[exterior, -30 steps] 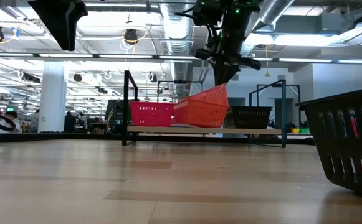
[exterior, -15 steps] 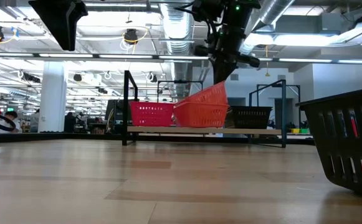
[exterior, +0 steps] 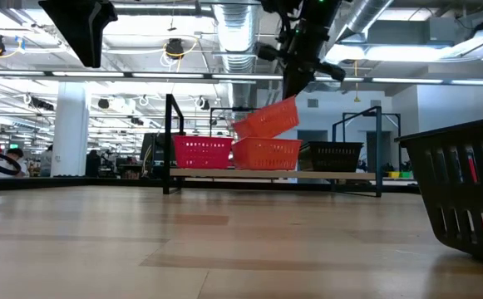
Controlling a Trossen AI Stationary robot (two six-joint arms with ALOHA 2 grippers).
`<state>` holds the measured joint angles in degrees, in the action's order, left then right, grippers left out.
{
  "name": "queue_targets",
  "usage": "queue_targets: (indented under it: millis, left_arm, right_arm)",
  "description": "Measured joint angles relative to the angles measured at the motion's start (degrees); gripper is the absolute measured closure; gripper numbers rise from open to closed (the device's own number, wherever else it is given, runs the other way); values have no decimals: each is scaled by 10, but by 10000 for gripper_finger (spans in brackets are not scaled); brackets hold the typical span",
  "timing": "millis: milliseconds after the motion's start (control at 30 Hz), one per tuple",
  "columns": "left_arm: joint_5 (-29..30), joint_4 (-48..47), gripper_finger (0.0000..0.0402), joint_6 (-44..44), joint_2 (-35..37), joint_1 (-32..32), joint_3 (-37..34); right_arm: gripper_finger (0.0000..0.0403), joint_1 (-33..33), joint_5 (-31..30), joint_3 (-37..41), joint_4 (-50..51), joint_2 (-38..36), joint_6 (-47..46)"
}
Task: Stack baskets on shelf by color
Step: Stack the left orange bin into the orange bin on the shelf
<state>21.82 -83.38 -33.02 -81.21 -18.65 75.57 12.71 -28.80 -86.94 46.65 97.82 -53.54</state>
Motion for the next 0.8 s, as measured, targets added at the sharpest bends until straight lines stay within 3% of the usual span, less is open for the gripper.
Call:
queue_targets:
  millis: [567,800]
  left_arm:
    - [-1,6,261,4,0,0,0]
    - [-2,6,261,4,0,0,0]
  right_arm:
    - [402,-29,-5,1,-40,10,-24]
    - [402,-15,79,1,-101,10,28]
